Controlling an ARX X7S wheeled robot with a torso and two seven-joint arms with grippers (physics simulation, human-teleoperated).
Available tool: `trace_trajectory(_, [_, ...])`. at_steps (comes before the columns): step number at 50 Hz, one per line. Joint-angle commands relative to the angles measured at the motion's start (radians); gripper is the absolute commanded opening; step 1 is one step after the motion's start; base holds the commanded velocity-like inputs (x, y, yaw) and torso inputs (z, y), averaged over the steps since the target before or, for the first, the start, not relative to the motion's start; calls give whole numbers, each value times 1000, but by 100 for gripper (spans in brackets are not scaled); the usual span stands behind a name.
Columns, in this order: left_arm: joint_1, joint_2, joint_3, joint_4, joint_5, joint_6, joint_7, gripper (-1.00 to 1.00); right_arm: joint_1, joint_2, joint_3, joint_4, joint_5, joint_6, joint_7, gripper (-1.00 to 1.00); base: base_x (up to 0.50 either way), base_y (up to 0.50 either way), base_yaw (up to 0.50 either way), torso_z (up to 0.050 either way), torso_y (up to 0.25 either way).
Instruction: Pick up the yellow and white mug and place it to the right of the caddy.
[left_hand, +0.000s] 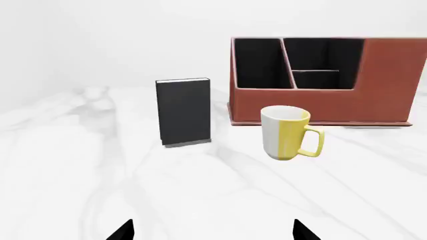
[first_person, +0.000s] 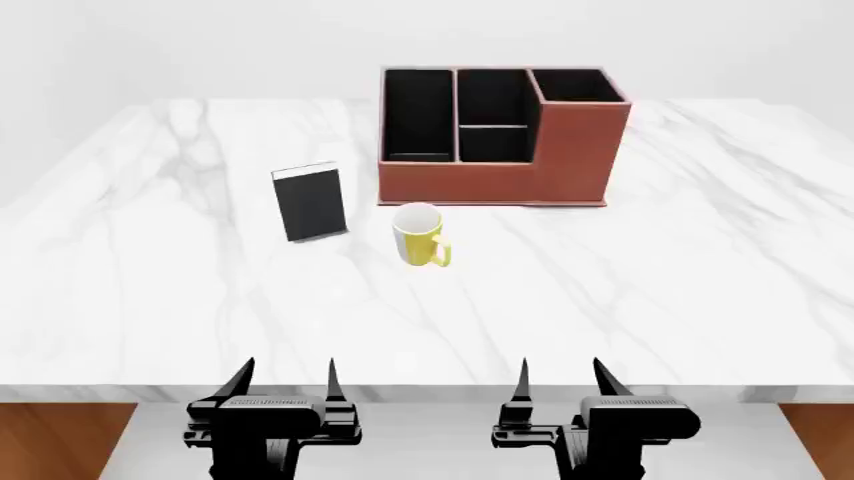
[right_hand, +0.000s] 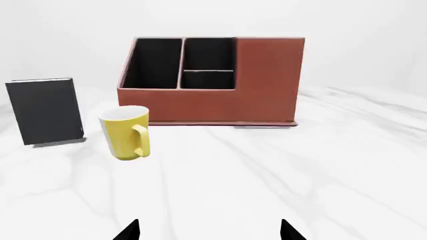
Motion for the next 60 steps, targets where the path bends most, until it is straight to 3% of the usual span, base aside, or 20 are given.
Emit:
trace_trajectory(1, [-1,-16,18,-1,-13,-2,-21,100,-1,16,-22,-3,22,2,11,100,0,0,0,0,0])
trace_trajectory(10, [-6,-43,47,43,-23,-69,-76,100,11,45,-38,-44,56,85,61,100,0,0,0,0,0])
trace_trajectory(21, [-65,-71,80,276,-28,-332,-104,100,112,100,-47,-275,85,447,86,100,0,0,0,0,0])
trace_trajectory(31, [-130,-94,118,461,-9,-509,-121,100,204,156,-47,-465,75,657,102,100,7,-9,0,0,0])
trace_trajectory(60, [-124,-125,134,465,-27,-497,-168,100,195,166,-42,-455,109,626,111,100,372,-306,0,0,0])
